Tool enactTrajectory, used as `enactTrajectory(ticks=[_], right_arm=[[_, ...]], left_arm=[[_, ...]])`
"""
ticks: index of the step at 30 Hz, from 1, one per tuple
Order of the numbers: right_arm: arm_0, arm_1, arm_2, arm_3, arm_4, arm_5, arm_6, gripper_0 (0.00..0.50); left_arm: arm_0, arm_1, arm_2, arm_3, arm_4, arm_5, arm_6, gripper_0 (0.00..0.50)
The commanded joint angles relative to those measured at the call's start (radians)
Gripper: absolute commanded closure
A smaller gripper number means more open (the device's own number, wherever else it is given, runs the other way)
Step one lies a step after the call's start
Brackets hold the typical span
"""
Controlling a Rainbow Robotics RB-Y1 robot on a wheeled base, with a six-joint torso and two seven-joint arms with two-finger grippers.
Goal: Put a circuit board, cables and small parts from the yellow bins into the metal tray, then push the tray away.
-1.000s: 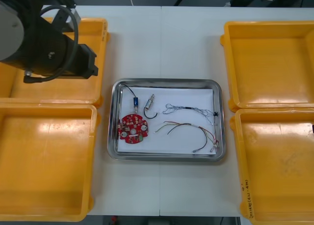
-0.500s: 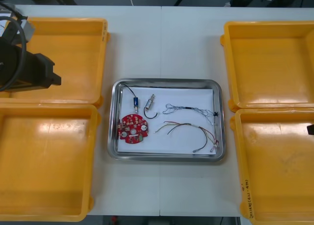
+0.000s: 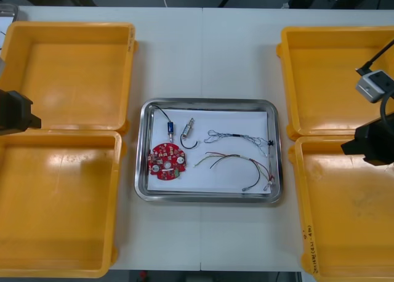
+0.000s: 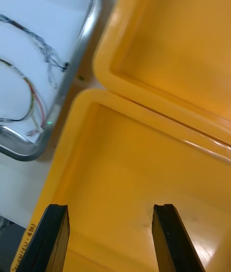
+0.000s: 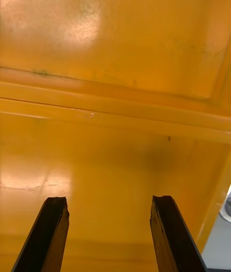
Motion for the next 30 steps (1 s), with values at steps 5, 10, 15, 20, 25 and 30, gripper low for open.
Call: enactTrajectory(ticks=[5, 10, 15, 20, 25, 30], right_arm=[[-0.163, -0.037, 0.247, -0.03, -0.046, 0.003, -0.027, 0.0], [-0.258, -0.037, 0.411, -0.03, -0.031, 0.003, -0.026, 0.0], [-0.321, -0.029, 0.515, -0.03, -0.01, 0.003, -0.024, 0.0], [-0.431, 0.044, 0.707, -0.03, 0.085, 0.003, -0.012, 0.0], [-0.494, 0.103, 0.856, -0.007, 0.165, 0.003, 0.007, 0.0], [-0.534, 0.147, 0.956, 0.036, 0.204, -0.004, 0.033, 0.0]], left_arm=[[0.088, 0.044, 0.039, 0.006, -0.018, 0.006, -0.196, 0.0], [0.127, 0.044, 0.055, 0.004, 0.0, 0.006, -0.213, 0.0], [0.146, 0.042, 0.065, 0.001, 0.012, 0.006, -0.23, 0.0], [0.146, 0.041, 0.07, -0.006, 0.023, 0.006, -0.234, 0.0], [0.146, 0.041, 0.072, -0.008, 0.028, 0.006, -0.237, 0.0], [0.147, 0.039, 0.072, -0.006, 0.031, 0.006, -0.236, 0.0]])
